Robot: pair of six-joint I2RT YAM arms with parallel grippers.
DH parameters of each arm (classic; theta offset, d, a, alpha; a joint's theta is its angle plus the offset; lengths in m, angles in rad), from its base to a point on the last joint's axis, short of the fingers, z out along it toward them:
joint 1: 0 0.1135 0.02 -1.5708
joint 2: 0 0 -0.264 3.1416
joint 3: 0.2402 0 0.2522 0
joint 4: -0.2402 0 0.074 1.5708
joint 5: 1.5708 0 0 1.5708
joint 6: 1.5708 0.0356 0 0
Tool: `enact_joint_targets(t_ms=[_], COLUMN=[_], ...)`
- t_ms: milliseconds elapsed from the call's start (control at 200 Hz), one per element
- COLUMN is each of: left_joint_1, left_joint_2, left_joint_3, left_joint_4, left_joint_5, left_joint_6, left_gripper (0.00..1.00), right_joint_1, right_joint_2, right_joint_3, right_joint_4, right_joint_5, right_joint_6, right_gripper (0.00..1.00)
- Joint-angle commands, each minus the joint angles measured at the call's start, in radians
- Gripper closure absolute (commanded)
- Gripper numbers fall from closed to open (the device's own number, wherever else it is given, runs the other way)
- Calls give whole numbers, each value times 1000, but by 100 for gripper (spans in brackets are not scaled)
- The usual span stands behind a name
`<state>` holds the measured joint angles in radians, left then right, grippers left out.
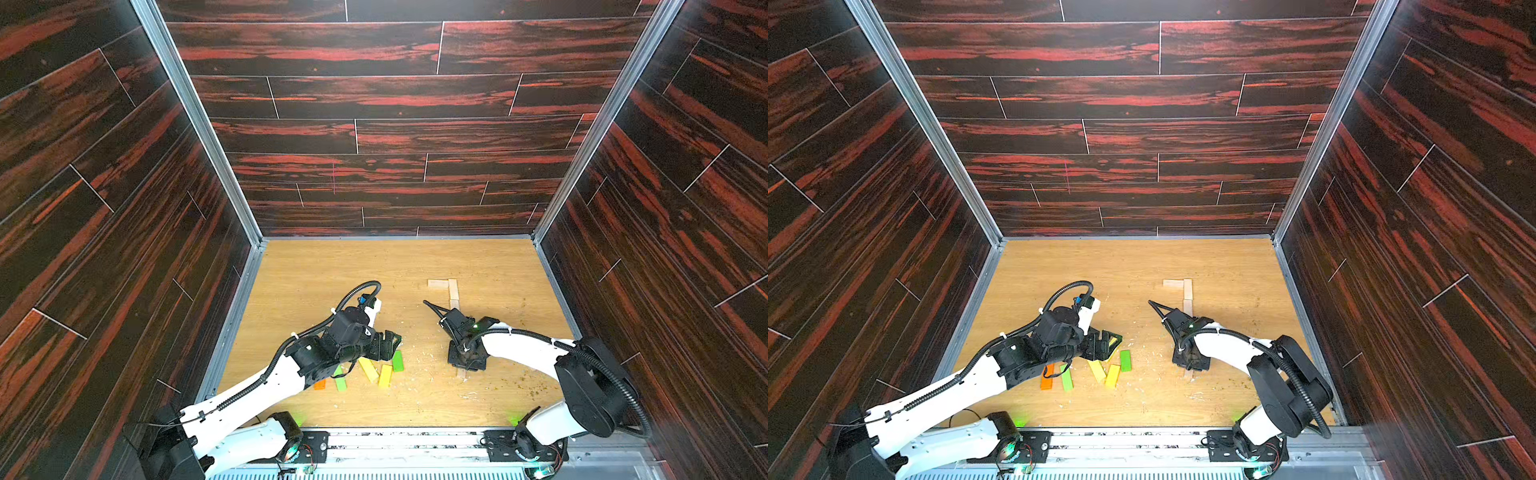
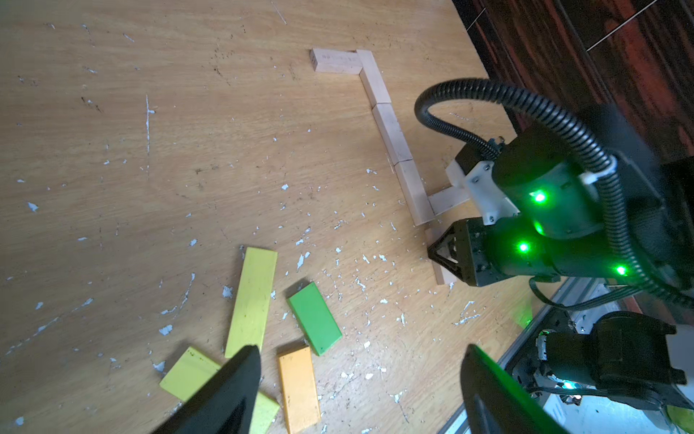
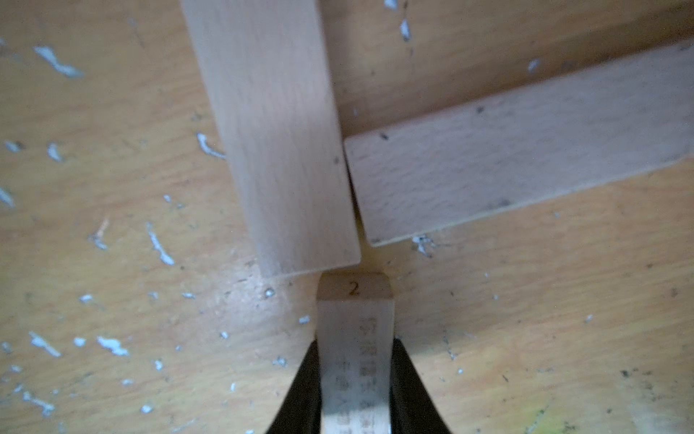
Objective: Assemble a giraffe with building blocks
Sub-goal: Assemble the building block at the center of the board.
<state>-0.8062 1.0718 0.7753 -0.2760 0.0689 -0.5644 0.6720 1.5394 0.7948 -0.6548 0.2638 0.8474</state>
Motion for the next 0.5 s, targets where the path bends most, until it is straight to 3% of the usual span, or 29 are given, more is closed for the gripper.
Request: enact_joint_targets(t_ms=[0, 496], left_joint_1=[-1, 1], left_joint_2=[4, -1], left_joint_3=[22, 15], left_joint_4=[4, 3], left_joint_5=[-12, -12], left_joint_6=[15, 18], left_gripper=[14, 14], right_joint_1=[-6, -6], right_joint_2=[43, 60], right_joint_3=[12, 30], right_joint_4=[-4, -11], right_joint_5=[-6, -8], right_joint_6=[-13, -29], right_gripper=[77, 68])
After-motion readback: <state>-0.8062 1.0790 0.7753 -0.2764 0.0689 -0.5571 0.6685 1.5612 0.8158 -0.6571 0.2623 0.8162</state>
